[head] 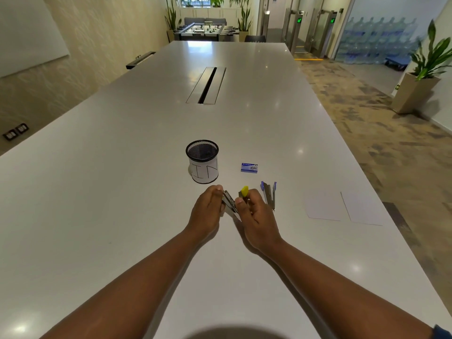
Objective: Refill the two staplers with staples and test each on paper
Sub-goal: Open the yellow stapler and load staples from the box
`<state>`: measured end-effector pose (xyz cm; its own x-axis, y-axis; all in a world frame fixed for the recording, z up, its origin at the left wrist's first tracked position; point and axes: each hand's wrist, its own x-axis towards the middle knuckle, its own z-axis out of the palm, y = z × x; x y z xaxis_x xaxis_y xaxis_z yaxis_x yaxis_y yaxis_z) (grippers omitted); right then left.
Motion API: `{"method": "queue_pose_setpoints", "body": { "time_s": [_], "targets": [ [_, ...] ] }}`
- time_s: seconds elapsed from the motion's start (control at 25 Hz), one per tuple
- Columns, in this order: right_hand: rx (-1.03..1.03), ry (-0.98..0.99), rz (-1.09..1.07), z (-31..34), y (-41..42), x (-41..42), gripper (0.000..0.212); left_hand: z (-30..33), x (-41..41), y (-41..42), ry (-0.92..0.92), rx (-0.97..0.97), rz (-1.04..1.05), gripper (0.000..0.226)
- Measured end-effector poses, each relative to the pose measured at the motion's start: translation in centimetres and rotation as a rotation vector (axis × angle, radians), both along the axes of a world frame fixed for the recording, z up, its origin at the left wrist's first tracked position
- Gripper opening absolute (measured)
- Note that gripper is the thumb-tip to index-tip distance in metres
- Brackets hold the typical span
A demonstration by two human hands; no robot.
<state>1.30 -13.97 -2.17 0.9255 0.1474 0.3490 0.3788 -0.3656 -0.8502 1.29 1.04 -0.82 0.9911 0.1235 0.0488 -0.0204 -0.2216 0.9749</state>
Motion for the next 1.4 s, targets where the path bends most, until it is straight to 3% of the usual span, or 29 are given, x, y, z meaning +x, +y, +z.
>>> {"method": "queue_pose_setpoints", "body": {
  "time_s": [0.2,0.32,0.56,0.76,0.88,0.96,1.24,1.32,1.4],
  "targets": [
    [-0.027,-0.135,-0.049,0.3,-0.6,-0.6,0.015,0.1,0.6,-0.2,0.012,-0.027,0.089,0.034],
    [-0.001,-0.083,-0.143,0.4,-0.9,-1.2,0.009,-0.1,0.8,-0.4,0.009,-0.032,0.153,0.025],
    [0.073,0.071,-0.201,0.4,-2.0,-2.6,0.023,-0.9,1.4,-0.3,-0.017,0.089,0.199,0.022],
    [-0.038,0.087,-0.273,-0.1,-2.7,-3.2,0.023,-1.8,1.5,-0.2,0.033,-0.052,0.148,0.023],
    [-0.173,0.034,-0.247,-0.1,-2.8,-3.3,0.025,-1.7,1.5,-0.1,0.016,0.247,0.128,0.043],
    [-0.255,-0.016,-0.229,-0.1,-2.8,-3.4,0.024,-1.7,1.6,-0.1,0.017,0.324,0.128,0.048],
    [-0.422,-0.028,-0.126,0.3,-2.3,-3.5,0.013,-1.1,1.4,-0.3,0.005,0.392,0.059,0.037],
    [-0.461,-0.025,-0.096,0.5,-2.1,-3.5,0.008,-1.1,1.5,-0.5,-0.044,0.556,0.013,0.028],
    [-0.524,-0.017,-0.071,0.7,-1.9,-3.4,0.017,-0.9,1.7,-0.7,-0.089,0.71,-0.038,0.026]
  ]
}}
